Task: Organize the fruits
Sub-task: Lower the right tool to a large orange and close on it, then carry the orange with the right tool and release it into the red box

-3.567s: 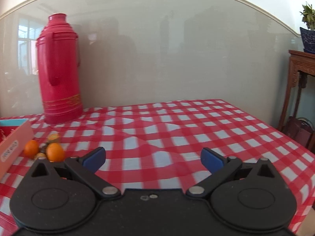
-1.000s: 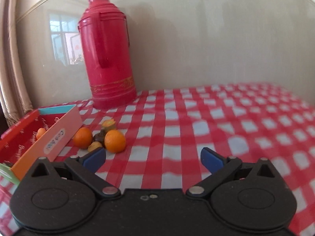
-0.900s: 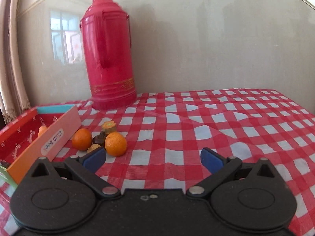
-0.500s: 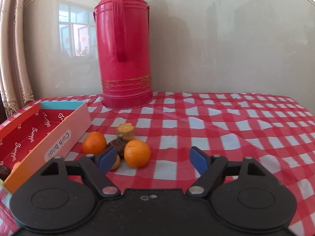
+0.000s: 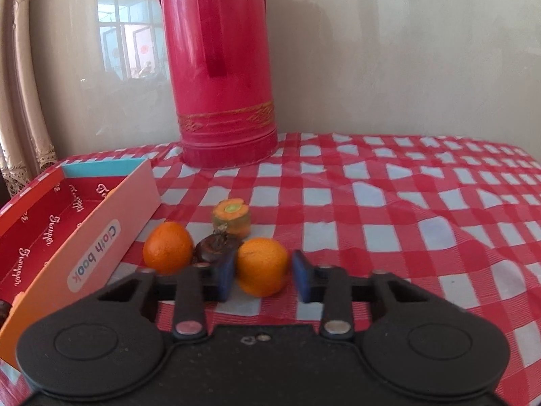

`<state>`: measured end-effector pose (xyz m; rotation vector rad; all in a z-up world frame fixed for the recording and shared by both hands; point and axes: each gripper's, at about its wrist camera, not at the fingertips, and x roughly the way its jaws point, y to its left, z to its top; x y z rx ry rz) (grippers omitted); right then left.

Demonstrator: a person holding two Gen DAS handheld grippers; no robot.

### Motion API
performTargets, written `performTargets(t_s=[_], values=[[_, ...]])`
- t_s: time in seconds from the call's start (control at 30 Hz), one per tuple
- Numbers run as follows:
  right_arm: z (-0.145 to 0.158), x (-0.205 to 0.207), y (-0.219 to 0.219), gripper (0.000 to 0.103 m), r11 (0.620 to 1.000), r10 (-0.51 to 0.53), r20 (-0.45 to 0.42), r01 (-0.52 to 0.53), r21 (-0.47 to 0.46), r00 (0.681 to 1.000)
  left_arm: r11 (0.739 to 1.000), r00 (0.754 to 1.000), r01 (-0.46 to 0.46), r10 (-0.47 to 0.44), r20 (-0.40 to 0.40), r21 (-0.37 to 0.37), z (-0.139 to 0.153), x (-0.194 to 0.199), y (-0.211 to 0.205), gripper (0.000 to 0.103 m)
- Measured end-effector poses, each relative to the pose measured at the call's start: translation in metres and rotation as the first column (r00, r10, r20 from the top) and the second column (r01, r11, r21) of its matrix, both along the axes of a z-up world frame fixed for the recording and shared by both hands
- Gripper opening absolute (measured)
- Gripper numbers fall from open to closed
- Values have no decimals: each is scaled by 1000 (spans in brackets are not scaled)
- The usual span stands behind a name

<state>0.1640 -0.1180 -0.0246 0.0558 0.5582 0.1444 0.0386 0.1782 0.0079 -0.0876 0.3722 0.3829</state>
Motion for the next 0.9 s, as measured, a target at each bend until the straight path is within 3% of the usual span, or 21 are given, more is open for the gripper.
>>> performTargets(t_s=[0.37, 0.77, 0.9], values=[[15, -17, 17, 25, 1000, 18, 77, -19, 8, 997, 1000, 1000, -29, 29, -9, -3, -3, -11, 18, 103], [32, -45, 88, 25, 980, 198, 187, -195, -35, 962, 999, 998, -53, 53, -32, 8, -6, -22, 35, 103], [34, -48, 102, 25, 979, 204, 207, -197, -54, 957, 998, 997, -67, 67, -43, 12, -8, -27, 43, 103]])
